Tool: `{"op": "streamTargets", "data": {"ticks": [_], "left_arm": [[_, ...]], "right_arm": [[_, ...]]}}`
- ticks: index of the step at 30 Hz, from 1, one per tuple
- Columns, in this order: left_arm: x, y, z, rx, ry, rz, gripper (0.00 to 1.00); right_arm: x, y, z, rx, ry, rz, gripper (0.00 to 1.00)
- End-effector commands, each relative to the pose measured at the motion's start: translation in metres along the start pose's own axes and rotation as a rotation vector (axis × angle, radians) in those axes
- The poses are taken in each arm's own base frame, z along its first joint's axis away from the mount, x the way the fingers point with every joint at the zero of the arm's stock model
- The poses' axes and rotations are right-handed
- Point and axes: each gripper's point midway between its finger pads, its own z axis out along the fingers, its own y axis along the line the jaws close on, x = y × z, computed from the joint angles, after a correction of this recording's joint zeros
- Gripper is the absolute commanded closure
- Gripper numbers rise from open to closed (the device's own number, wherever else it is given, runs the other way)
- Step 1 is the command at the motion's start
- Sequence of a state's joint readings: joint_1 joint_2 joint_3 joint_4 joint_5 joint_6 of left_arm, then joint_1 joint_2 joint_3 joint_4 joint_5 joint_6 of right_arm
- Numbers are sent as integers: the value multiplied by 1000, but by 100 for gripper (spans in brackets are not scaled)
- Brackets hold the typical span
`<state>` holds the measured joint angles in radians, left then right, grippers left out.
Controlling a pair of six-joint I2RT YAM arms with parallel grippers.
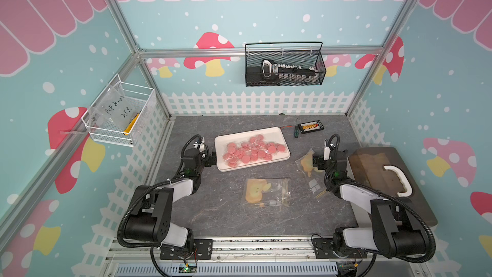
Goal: Pour cookies out of the ziploc bag
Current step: Reset both arms
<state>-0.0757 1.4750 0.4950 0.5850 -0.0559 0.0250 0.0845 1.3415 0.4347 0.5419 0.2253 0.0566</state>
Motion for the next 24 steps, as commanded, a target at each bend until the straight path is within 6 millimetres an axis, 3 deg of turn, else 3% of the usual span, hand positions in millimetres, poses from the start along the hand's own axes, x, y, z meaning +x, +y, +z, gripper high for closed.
{"op": "streamTargets", "data": {"ticks": [1, 12, 15, 19, 24], "left_arm": [[-11, 8, -7, -14, -95, -19, 1], [-1, 9, -14, 0, -176, -28, 1], [-2, 19, -16, -54, -185, -59, 1], [-2, 37, -14, -152, -177, -105, 1], [-1, 57, -15, -277, -170, -150, 1]], "right_arm": [[-12, 1, -3, -12, -92, -17, 1], [1, -14, -10, 11, -226, 43, 1], [4, -12, -5, -10, -228, 47, 1], [9, -12, 21, -24, -88, 49, 1], [8, -12, 20, -23, -117, 52, 1]]}}
